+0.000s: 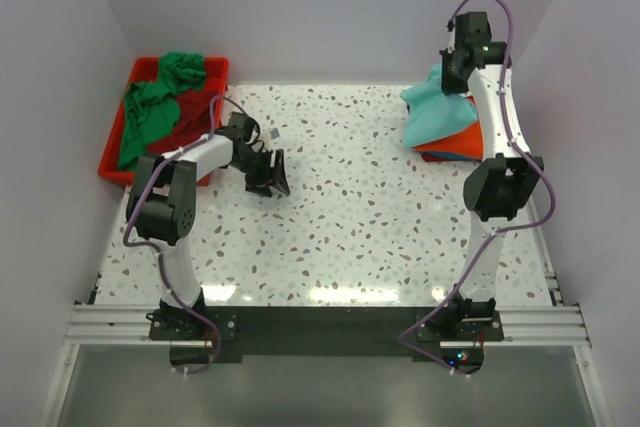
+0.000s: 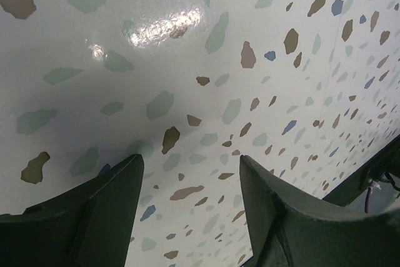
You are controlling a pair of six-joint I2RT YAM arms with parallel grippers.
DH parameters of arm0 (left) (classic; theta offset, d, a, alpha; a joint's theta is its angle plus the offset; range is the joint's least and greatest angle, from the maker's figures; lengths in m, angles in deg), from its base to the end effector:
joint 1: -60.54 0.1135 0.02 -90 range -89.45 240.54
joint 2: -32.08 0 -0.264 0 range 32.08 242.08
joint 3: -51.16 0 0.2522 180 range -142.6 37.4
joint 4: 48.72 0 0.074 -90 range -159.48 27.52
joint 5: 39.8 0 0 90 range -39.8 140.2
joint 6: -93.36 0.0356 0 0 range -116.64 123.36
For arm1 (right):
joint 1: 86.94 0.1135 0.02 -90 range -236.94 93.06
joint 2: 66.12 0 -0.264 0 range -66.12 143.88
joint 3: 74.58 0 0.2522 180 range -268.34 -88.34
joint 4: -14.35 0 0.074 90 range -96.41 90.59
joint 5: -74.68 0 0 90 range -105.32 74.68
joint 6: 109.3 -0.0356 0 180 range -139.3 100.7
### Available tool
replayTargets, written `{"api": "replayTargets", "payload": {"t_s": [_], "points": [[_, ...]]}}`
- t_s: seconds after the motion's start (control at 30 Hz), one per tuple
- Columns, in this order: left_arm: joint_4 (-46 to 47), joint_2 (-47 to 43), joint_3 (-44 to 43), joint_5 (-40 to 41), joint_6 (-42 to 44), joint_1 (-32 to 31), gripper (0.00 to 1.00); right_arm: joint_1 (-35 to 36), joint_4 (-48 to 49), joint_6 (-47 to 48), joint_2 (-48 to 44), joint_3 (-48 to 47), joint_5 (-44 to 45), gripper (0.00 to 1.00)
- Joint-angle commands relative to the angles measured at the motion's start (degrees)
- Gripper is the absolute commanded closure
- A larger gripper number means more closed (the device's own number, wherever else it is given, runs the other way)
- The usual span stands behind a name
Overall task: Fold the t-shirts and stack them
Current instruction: Neatly place the folded tshirt to the corner, then reset both grippers
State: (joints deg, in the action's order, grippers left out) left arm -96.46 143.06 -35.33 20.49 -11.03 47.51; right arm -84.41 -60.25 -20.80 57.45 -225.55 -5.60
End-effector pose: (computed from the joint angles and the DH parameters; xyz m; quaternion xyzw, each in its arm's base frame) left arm 0.3624 -0.1020 0.1555 0.0283 0.9554 -0.2815 0.0850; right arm 0.4638 0.0145 0.3695 0.0226 0.9279 -0.0660 0.3661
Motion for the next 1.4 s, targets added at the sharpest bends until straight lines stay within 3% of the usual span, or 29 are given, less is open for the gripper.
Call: {"api": "replayTargets", "payload": {"t_s": [0.0, 0.3, 0.63, 0.73, 0.77, 1.2, 1.37], "points": [[0.3, -3.7, 0.2, 0.8, -0.5, 0.6, 0.32, -1.1, 2.7, -0.3, -0.4, 1.5, 0.9, 1.00], [-0.4, -5.6, -0.2, 2.6, -0.2, 0.6, 0.32, -4.0, 3.4, -1.2, 2.6, -1.1, 5.7, 1.00], [0.3, -8.6, 0.0, 4.5, -1.0, 0.6, 0.32, -5.5, 5.3, -1.0, 3.1, 3.4, 13.6, 1.00], [0.5, -9.2, 0.0, 4.4, -1.2, 0.6, 0.32, -5.5, 5.1, -1.4, 3.3, 3.6, 13.0, 0.37], [0.6, -9.5, 0.0, 4.5, -1.3, 0.6, 0.32, -5.5, 5.2, -2.3, 2.7, 3.8, 13.2, 0.01], [6.4, -17.1, 1.8, 6.2, -4.0, 0.6, 0.31, -4.7, 12.5, -5.1, -18.7, 24.9, 12.0, 0.01], [10.4, -22.6, 5.2, 6.9, -6.3, 0.6, 0.31, -3.9, 16.3, -7.6, -28.5, 35.4, 3.7, 0.01]]}}
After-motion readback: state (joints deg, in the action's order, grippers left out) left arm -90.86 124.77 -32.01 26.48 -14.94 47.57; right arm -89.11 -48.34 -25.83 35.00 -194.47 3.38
